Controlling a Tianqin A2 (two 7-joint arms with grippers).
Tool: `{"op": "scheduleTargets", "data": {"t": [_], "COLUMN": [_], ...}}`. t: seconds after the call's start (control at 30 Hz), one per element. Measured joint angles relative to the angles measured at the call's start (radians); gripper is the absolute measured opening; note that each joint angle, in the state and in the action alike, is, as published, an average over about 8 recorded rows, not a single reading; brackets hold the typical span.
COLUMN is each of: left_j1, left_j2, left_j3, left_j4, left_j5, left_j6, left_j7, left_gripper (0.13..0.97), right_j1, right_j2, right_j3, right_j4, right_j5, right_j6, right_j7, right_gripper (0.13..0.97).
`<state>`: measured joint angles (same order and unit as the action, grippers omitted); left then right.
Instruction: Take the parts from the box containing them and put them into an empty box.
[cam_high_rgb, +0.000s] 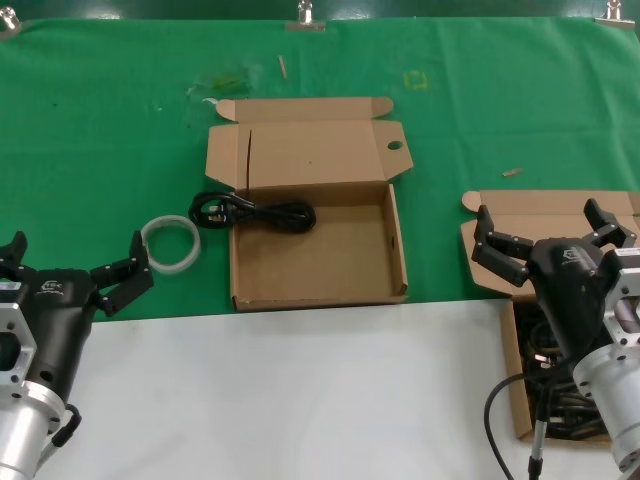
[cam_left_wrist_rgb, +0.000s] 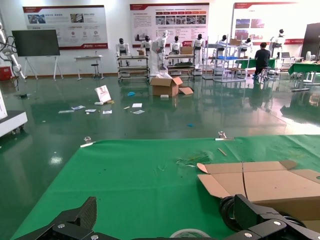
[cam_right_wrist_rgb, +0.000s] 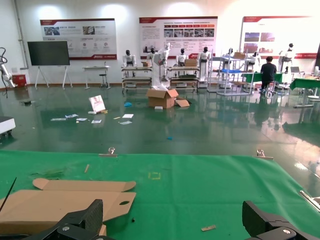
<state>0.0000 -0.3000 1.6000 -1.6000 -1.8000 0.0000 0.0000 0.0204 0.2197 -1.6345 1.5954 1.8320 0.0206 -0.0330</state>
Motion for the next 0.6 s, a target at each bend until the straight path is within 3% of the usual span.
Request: {"op": "scheduleTargets", "data": {"t": [0.6], "left_j1": [0.000], "left_j2": [0.000], "left_j3": [0.000], "left_j4": [0.000], "left_j5": [0.000], "left_j6": [0.000], "left_j7": [0.000], "left_gripper": [0.966], "right_j1": [0.000], "right_j2": [0.000], "right_j3": [0.000], "right_j4": [0.000], "right_j5": [0.000], "right_j6": [0.000], "right_j7": [0.000], "right_gripper": [0.966]}}
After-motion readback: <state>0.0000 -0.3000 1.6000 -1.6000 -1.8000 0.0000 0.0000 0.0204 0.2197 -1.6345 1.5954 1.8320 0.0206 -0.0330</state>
